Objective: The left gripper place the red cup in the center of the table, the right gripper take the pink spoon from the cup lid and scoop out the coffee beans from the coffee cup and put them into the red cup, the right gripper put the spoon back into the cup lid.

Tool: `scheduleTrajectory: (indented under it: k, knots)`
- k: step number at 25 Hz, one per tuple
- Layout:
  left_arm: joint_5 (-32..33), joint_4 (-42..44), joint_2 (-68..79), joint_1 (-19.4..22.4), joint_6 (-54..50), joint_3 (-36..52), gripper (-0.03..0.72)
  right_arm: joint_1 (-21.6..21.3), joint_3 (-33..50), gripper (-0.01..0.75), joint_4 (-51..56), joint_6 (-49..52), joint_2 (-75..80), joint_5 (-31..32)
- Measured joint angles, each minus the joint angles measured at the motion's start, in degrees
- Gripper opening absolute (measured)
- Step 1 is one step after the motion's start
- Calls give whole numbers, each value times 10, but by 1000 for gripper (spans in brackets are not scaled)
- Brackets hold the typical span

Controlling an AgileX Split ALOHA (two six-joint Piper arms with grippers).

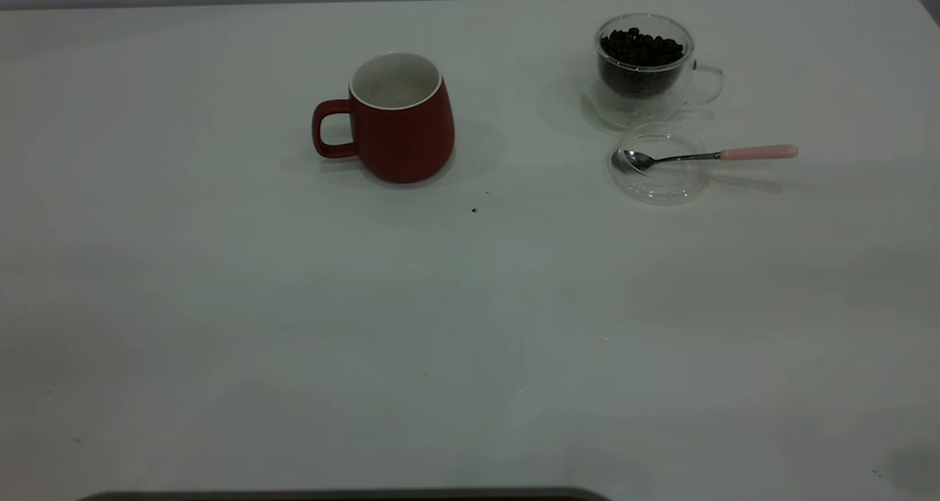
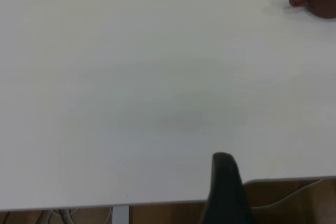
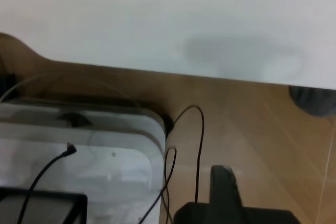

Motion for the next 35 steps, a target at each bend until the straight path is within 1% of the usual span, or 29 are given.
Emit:
scheduleTrajectory:
  k: [9, 18, 35]
  knots:
    - [0, 0, 0, 0, 0, 0, 586, -4, 9, 564, -2, 0, -176, 0]
    - [1, 0, 0, 0, 0, 0, 586, -4, 9, 564, -2, 0, -407, 15]
    - [1, 0, 0, 0, 0, 0, 586, -4, 8, 564, -3, 0, -415, 19]
